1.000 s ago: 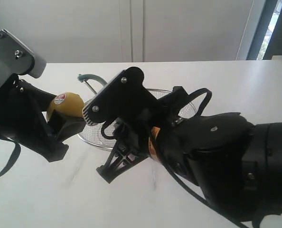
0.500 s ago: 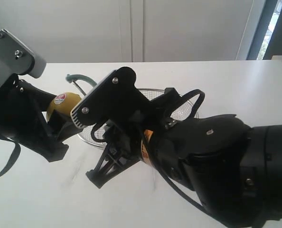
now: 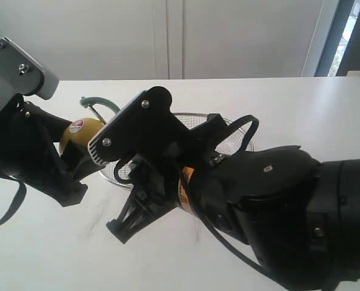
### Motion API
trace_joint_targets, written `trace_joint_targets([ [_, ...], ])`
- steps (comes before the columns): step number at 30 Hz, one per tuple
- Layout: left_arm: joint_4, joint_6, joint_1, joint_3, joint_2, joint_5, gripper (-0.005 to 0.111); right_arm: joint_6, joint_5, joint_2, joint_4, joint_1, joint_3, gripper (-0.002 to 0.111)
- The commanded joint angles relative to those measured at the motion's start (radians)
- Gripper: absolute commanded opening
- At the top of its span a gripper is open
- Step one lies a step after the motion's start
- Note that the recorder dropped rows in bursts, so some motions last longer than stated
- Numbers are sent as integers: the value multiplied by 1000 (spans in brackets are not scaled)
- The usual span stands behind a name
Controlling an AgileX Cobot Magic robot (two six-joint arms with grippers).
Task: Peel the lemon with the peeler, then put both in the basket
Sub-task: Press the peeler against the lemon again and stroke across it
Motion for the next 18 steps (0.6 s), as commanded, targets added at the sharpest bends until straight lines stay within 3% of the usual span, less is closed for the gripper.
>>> trace_joint_targets([
  [1, -9, -12, 4, -12, -7, -18, 0, 11, -10, -3, -6, 0, -6, 0],
  [18, -9, -14, 4, -12, -7, -18, 0, 11, 141, -8, -6, 78, -6, 0],
])
